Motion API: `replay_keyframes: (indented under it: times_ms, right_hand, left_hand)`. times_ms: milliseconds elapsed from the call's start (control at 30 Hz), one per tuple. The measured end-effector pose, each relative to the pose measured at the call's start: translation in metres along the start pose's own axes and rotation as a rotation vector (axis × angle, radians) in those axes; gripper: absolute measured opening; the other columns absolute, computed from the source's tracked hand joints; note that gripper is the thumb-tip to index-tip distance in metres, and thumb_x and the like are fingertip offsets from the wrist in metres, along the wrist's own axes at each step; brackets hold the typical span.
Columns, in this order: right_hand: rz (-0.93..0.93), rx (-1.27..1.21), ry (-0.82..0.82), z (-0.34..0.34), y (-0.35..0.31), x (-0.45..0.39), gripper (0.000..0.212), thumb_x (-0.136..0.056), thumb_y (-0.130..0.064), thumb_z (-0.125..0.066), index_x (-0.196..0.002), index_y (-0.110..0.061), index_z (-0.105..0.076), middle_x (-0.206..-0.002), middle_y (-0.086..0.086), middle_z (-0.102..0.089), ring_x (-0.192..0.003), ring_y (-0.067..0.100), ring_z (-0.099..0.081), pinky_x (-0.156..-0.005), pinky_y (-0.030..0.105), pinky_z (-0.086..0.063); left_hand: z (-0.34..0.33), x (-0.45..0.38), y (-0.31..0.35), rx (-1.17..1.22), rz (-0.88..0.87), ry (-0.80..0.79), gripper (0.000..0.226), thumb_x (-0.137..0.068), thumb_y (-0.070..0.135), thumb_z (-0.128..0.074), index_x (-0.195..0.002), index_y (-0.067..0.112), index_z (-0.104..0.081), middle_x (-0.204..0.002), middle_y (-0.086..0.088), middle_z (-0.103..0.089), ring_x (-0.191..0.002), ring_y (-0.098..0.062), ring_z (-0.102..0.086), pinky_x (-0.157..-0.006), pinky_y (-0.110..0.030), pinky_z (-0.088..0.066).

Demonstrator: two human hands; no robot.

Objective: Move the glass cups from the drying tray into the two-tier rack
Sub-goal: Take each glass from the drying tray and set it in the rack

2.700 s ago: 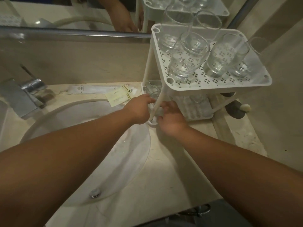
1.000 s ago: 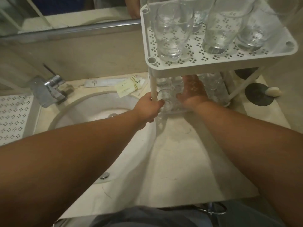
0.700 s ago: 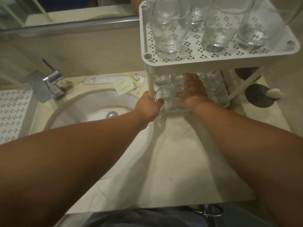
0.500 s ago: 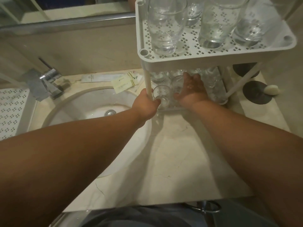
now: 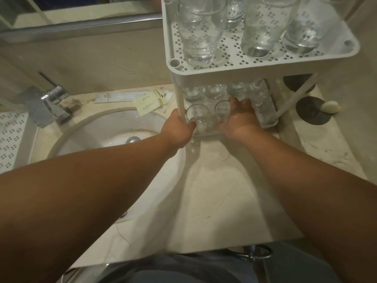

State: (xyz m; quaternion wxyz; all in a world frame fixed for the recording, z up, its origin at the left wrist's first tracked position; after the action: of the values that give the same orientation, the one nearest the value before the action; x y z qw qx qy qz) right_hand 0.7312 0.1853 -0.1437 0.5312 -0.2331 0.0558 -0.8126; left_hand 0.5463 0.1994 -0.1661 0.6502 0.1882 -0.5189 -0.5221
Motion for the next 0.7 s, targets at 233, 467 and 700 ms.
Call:
replay_keyframes:
  times_ms: [233, 467, 700]
  right_hand:
    - [0.014, -0.046, 0.022, -0.002, 0.003, 0.003, 0.079, -0.086, -0.036, -0.07, -0.15, -0.026, -0.024, -0.141, 0.013, -0.026, -0.133, 0.032, -0.036, -0.102, 0.036, -0.042]
    - [0.021, -0.058, 0.004, -0.005, 0.002, 0.008, 0.084, -0.088, -0.036, -0.066, -0.154, -0.026, -0.016, -0.148, 0.01, -0.02, -0.138, 0.03, -0.029, -0.106, 0.034, -0.036]
    - [-0.037, -0.09, 0.196, 0.017, 0.02, -0.007, 0.063, -0.092, -0.062, -0.034, -0.145, -0.028, -0.034, -0.153, 0.007, -0.019, -0.138, 0.03, -0.035, -0.105, 0.036, -0.035]
  left_hand:
    - [0.001, 0.001, 0.0, 0.002, -0.002, -0.017, 0.045, -0.095, 0.032, -0.059, -0.136, 0.029, -0.04, -0.115, -0.005, -0.061, -0.103, -0.029, -0.064, -0.072, -0.035, -0.052]
    - [0.002, 0.005, 0.0, 0.01, -0.005, -0.028, 0.048, -0.097, 0.03, -0.057, -0.14, 0.027, -0.039, -0.113, -0.003, -0.062, -0.099, -0.027, -0.065, -0.072, -0.035, -0.055]
    - [0.004, 0.01, 0.005, 0.059, 0.012, -0.054, 0.035, -0.096, 0.027, -0.059, -0.126, 0.032, -0.041, -0.109, -0.006, -0.062, -0.086, -0.024, -0.063, -0.069, -0.036, -0.053]
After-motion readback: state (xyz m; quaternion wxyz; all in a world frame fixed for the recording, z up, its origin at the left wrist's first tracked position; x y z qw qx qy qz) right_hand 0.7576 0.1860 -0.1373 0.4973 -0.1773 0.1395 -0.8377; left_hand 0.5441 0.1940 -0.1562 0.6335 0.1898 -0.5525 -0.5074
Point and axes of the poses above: each hand's wrist, its own x-axis away from the middle knuckle, its own z-axis out of the back of the hand, y = z × x, the point moved 4 cm from there along -x, towards the middle knuckle
